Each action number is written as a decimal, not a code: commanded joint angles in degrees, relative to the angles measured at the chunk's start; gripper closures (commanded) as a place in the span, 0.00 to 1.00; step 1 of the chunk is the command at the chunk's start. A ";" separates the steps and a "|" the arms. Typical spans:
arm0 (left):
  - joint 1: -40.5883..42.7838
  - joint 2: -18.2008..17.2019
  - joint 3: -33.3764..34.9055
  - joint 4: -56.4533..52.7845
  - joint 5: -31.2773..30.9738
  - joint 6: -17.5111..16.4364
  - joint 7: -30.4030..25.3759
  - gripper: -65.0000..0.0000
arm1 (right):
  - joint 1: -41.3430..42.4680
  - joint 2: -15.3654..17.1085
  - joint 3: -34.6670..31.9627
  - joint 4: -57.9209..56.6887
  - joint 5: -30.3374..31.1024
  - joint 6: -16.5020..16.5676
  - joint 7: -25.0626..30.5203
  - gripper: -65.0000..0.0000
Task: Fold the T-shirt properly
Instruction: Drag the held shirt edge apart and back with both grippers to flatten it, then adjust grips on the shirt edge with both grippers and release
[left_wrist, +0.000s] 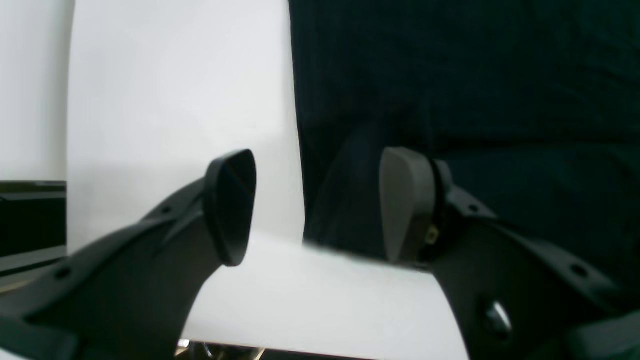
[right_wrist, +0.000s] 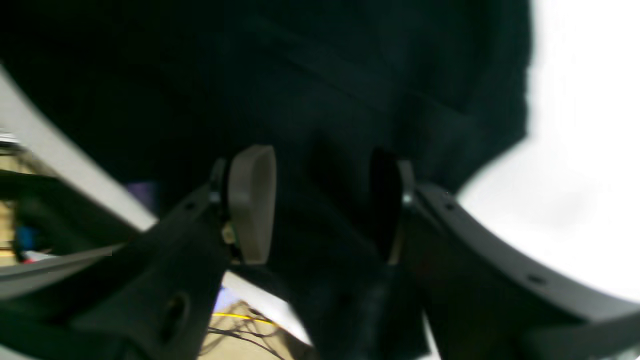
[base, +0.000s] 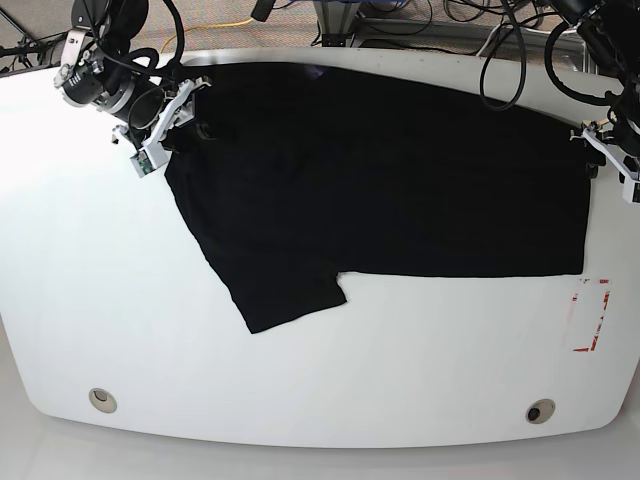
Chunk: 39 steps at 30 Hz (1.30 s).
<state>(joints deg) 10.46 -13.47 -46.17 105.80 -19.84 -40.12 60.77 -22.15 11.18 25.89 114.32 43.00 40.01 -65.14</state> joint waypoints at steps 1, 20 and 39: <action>-0.39 -0.81 -0.11 1.23 -1.04 0.12 -1.04 0.44 | -0.13 0.38 0.26 0.89 3.81 -0.01 1.01 0.55; -0.13 1.30 0.41 4.75 -11.51 0.12 7.31 0.44 | -0.84 0.56 0.18 0.80 3.90 -0.01 1.01 0.55; 1.72 1.21 6.48 -4.30 -6.32 0.12 7.49 0.44 | -0.57 0.29 0.18 -0.34 3.81 -0.01 1.01 0.61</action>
<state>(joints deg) 13.89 -11.00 -39.24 102.48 -26.46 -39.97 69.80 -23.07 10.92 25.82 114.26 45.69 39.94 -65.19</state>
